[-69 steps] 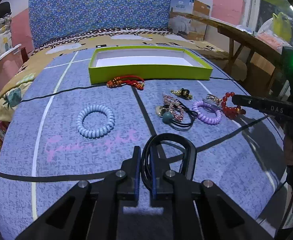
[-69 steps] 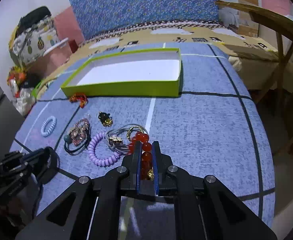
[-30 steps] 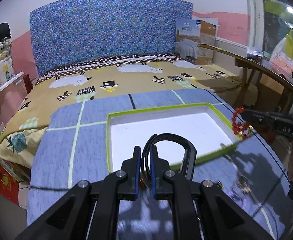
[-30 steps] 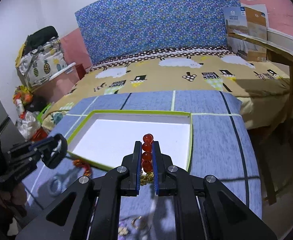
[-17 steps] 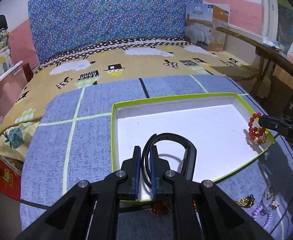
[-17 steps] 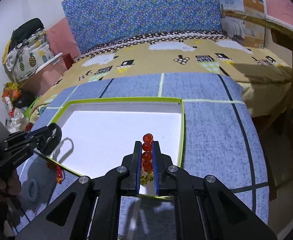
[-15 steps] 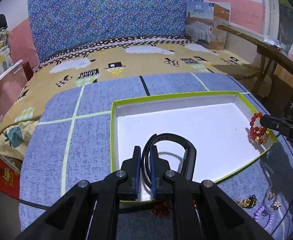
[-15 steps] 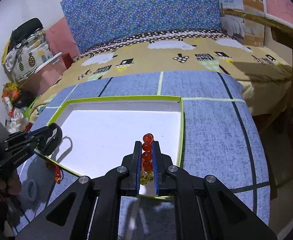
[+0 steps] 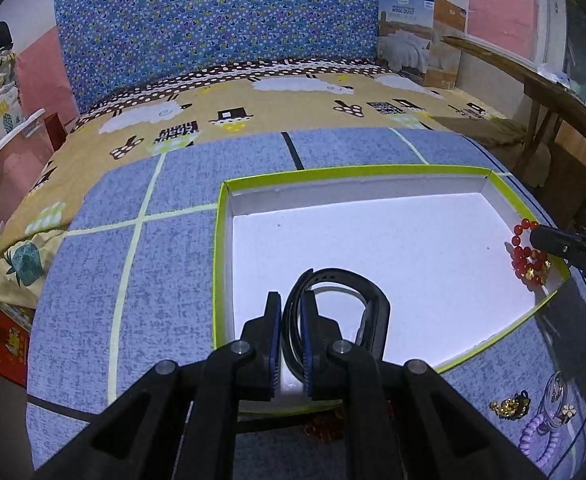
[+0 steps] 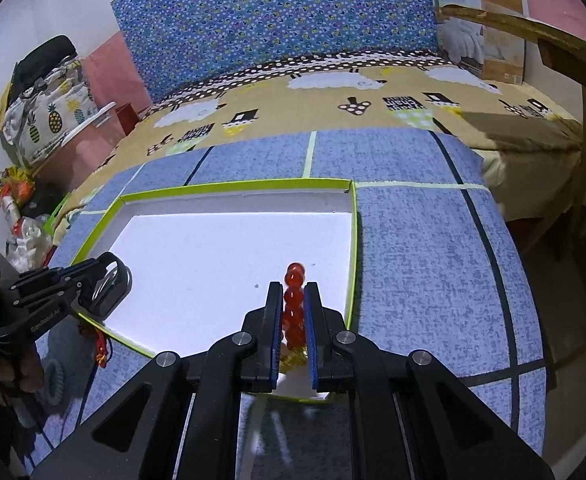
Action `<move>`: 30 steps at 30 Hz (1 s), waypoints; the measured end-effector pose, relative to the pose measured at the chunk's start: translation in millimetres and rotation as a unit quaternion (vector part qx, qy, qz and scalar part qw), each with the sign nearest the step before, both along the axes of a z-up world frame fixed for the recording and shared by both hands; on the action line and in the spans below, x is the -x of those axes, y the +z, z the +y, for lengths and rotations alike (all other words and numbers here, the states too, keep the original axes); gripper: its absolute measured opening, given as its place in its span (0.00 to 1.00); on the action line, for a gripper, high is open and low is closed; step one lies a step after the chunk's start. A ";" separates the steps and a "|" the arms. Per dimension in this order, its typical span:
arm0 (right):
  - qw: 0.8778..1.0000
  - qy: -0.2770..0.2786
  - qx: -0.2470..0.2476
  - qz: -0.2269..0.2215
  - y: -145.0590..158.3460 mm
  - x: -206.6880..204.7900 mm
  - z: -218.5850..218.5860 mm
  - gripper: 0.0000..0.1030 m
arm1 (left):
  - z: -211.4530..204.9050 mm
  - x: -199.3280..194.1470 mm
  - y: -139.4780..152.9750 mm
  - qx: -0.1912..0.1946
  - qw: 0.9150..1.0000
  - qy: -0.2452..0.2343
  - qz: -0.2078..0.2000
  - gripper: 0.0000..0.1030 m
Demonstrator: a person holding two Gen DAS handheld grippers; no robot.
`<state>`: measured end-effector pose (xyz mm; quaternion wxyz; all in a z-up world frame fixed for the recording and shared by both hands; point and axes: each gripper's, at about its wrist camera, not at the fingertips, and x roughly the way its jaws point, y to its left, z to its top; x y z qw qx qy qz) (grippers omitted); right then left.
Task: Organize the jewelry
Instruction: 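Carry both items over the green box while the right tool opens, dropping the red beads, then lower the black band into the green box and open the left tool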
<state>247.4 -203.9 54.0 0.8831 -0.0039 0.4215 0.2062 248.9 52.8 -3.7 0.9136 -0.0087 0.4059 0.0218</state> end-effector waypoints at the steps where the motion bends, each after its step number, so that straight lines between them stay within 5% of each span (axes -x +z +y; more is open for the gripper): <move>1: 1.000 0.000 -0.001 -0.001 0.4 0.5 -0.3 0.13 | 0.0 0.1 0.8 0.001 1.000 -0.001 -0.001 0.11; 5: 1.000 -0.001 -0.008 -0.012 6.2 5.1 -1.3 0.30 | 1.2 2.9 6.1 0.015 1.000 -0.007 -0.009 0.19; 16: 0.998 -0.006 -0.025 -0.054 34.9 49.1 -9.5 0.30 | 7.8 47.9 35.2 0.056 0.996 -0.021 -0.064 0.29; 30: 0.997 0.003 -0.019 -0.078 43.3 143.5 -18.6 0.30 | -5.7 141.2 38.3 0.052 0.993 -0.024 -0.099 0.29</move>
